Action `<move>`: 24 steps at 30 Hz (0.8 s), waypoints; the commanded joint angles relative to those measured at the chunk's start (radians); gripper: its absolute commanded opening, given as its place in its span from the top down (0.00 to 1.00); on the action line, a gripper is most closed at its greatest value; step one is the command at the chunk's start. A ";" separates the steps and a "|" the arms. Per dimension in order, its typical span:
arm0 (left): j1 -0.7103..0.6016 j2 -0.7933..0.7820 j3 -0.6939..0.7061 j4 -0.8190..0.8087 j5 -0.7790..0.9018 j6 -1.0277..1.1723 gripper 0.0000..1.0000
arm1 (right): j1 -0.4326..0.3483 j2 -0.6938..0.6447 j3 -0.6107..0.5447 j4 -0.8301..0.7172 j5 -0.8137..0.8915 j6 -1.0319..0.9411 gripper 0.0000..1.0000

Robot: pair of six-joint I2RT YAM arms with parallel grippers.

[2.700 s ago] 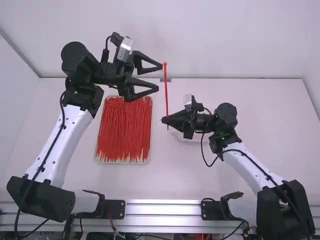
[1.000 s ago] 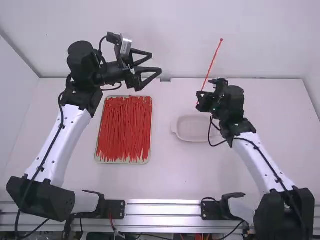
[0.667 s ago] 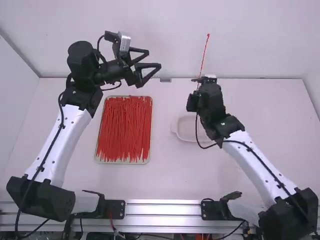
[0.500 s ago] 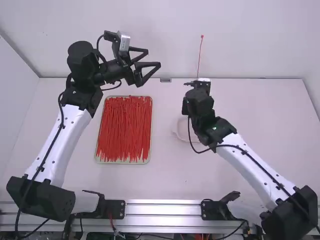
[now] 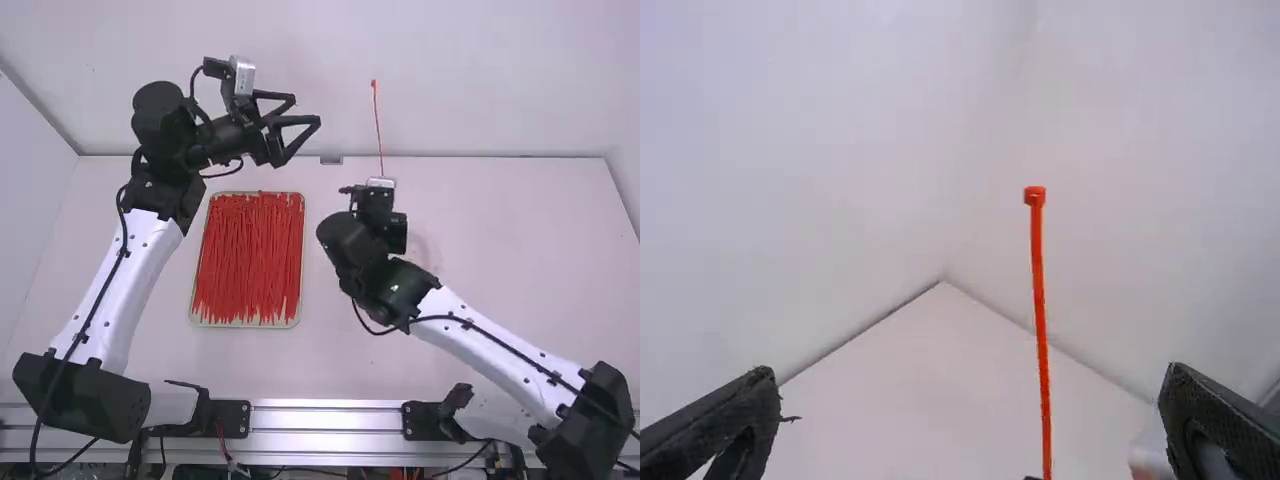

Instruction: Fasten the cable tie

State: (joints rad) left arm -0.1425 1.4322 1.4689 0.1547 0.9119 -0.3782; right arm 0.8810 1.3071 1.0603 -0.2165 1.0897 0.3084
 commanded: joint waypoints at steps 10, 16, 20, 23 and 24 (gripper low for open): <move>-0.073 -0.002 0.014 0.014 0.040 -0.016 0.00 | 0.114 0.000 0.034 0.002 0.198 0.000 1.00; -0.085 -0.002 0.014 0.035 0.040 -0.019 0.00 | 0.109 0.000 0.034 0.003 0.187 0.000 1.00; -0.093 -0.002 0.014 0.037 0.008 -0.046 0.01 | 0.114 0.000 0.034 0.007 0.161 0.000 1.00; -0.095 -0.002 0.014 0.046 -0.024 -0.054 0.03 | 0.113 0.001 0.034 0.014 0.137 0.001 1.00; -0.095 -0.002 0.014 0.047 -0.024 -0.056 0.03 | 0.113 0.001 0.034 0.015 0.136 0.001 1.00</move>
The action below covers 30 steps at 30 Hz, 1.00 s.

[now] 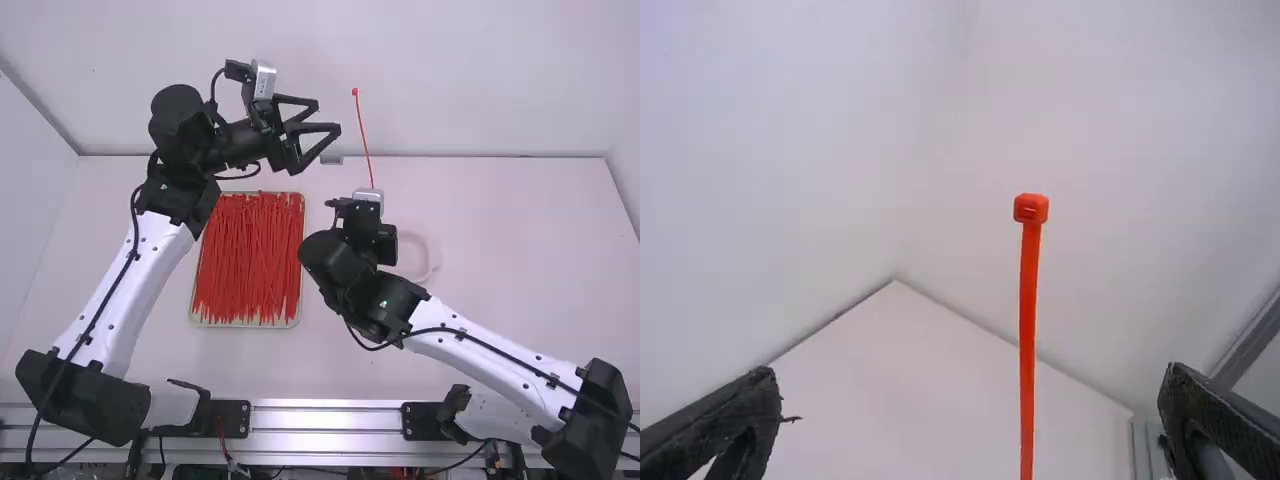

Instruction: Fasten the cable tie

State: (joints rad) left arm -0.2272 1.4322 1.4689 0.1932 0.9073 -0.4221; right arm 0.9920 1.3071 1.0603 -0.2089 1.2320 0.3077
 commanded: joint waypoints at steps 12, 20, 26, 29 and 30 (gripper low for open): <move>-0.049 -0.002 0.014 0.054 -0.060 -0.046 0.14 | 0.042 0.002 0.034 0.135 -0.065 -0.048 1.00; -0.049 -0.002 0.014 0.070 -0.060 -0.061 0.41 | 0.076 0.002 0.034 0.158 -0.064 -0.073 1.00; -0.049 -0.002 0.014 0.077 -0.060 -0.078 0.68 | 0.074 0.002 0.034 0.150 -0.077 -0.073 1.00; -0.048 -0.002 0.014 0.077 -0.063 -0.083 0.93 | 0.074 0.002 0.034 0.146 -0.080 -0.073 1.00; -0.048 -0.002 0.014 0.077 -0.063 -0.087 0.98 | 0.074 0.002 0.034 0.145 -0.080 -0.073 1.00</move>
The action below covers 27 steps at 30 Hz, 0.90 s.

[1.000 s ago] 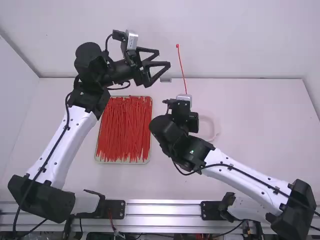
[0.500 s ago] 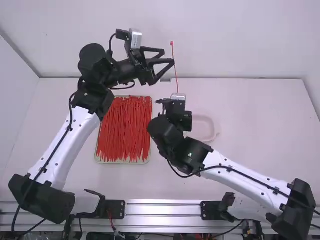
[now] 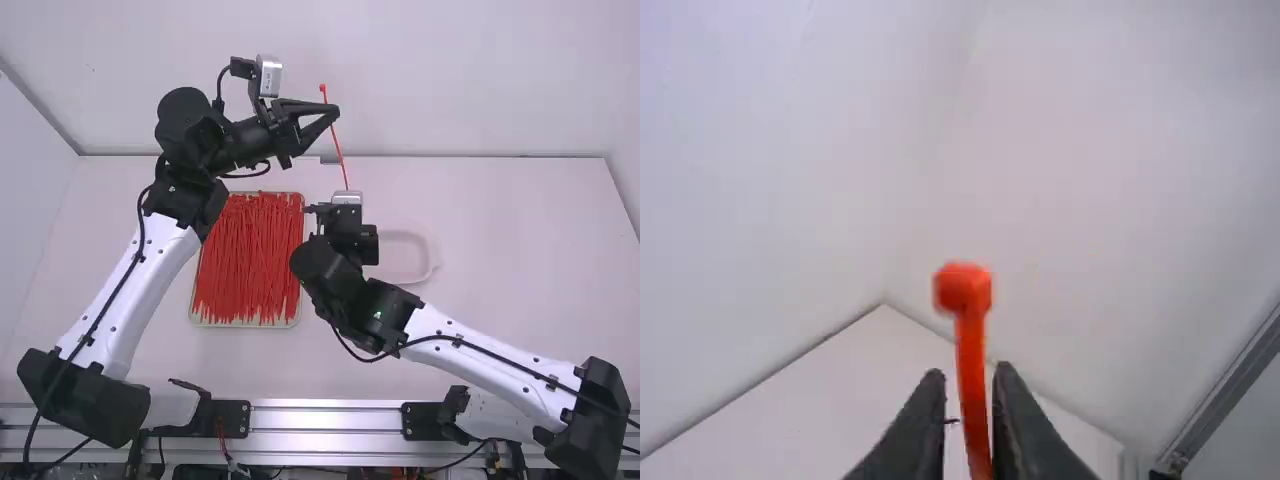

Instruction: Fasten the cable tie

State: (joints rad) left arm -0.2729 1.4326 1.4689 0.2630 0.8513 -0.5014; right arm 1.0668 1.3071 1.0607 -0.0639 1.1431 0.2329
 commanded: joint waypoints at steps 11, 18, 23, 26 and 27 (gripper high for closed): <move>-0.001 -0.002 0.014 -0.008 -0.006 0.023 0.98 | -0.001 0.002 0.033 -0.019 0.000 0.001 0.61; 0.034 -0.002 0.014 -0.113 -0.072 0.111 0.98 | -0.041 0.000 0.033 -0.001 -0.080 -0.060 0.01; 0.078 -0.002 0.014 -0.167 -0.082 0.155 0.98 | -0.069 -0.016 0.033 0.050 -0.256 -0.181 0.02; 0.101 -0.002 0.014 -0.188 -0.077 0.161 0.98 | -0.089 -0.030 0.033 0.065 -0.318 -0.209 0.02; 0.109 -0.002 0.014 -0.196 -0.070 0.168 0.98 | -0.097 -0.035 0.033 0.066 -0.346 -0.216 0.02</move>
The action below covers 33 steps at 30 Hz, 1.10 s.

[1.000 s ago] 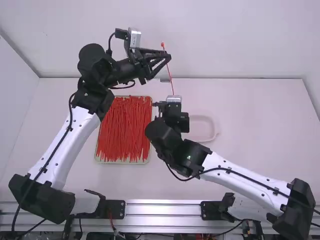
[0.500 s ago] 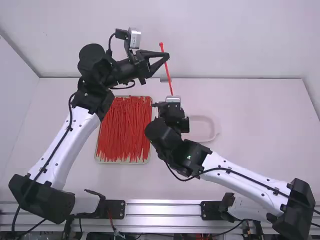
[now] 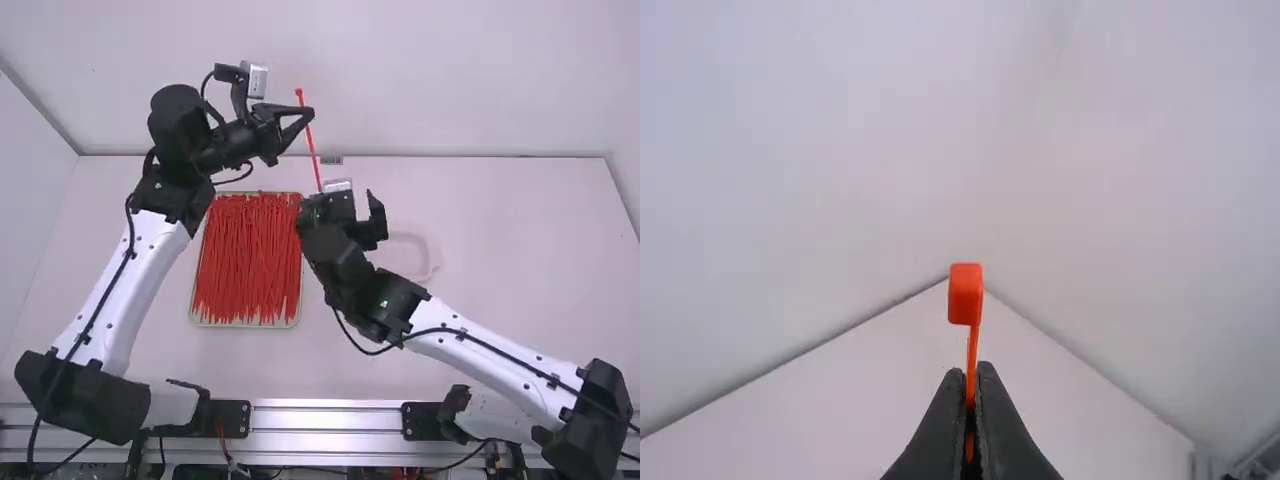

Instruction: Fasten the cable tie

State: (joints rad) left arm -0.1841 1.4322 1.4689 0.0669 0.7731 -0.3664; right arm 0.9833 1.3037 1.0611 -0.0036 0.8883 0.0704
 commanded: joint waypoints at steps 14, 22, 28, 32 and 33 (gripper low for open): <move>0.071 -0.002 0.014 -0.071 0.321 0.226 0.98 | -0.305 -0.191 0.033 -0.079 -0.870 -0.053 0.02; 0.066 -0.002 0.014 -0.004 0.499 0.209 0.98 | -0.505 -0.196 0.032 -0.031 -1.359 -0.053 0.02; 0.066 -0.002 0.014 0.072 0.535 0.152 0.98 | -0.597 -0.175 0.032 0.042 -1.611 -0.053 0.02; 0.066 -0.002 0.014 0.089 0.548 0.146 0.98 | -0.656 -0.147 0.032 0.125 -1.785 -0.038 0.02; 0.068 -0.002 0.014 0.087 0.547 0.146 0.98 | -0.663 -0.137 0.032 0.142 -1.806 -0.024 0.02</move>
State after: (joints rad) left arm -0.1158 1.4326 1.4689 0.1478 1.2873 -0.2100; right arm 0.3336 1.1446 1.0611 0.1276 -0.7639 0.0254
